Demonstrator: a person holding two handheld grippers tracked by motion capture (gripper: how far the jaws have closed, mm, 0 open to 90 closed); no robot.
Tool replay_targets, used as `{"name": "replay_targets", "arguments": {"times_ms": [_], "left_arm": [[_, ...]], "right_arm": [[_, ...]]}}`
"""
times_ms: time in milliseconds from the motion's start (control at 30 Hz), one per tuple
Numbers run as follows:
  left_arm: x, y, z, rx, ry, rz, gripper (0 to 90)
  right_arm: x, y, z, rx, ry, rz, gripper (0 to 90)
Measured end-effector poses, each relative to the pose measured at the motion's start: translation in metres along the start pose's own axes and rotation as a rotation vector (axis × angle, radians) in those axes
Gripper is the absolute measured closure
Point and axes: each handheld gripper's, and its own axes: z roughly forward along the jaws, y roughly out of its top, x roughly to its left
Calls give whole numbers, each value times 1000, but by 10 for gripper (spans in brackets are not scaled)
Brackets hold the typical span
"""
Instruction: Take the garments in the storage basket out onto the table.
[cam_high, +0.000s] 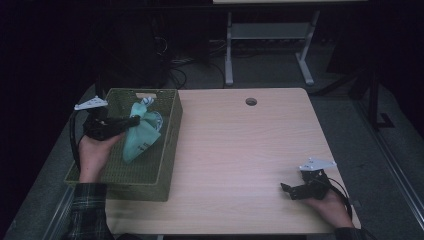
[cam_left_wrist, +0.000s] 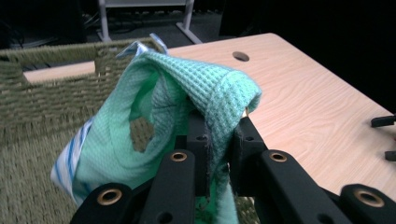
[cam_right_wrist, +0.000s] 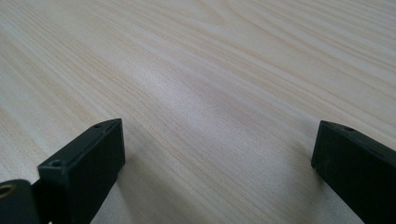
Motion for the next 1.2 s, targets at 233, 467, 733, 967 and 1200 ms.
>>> {"name": "replay_targets", "arguments": {"times_ms": [233, 467, 733, 967, 1200], "left_arm": [[-10, 17, -8, -41, -38, 11, 800], [-20, 30, -9, -55, -66, 32, 800], [-34, 46, -9, -66, -91, 66, 800], [-49, 60, -2, -87, -167, 73, 800], [-63, 66, 8, -91, -211, 93, 800]], "right_arm": [[0, 0, 0, -1, 0, 0, 23], [0, 0, 0, -1, 0, 1, 23], [0, 0, 0, -1, 0, 1, 23], [0, 0, 0, 0, 0, 1, 23], [0, 0, 0, 0, 0, 0, 23]]}}
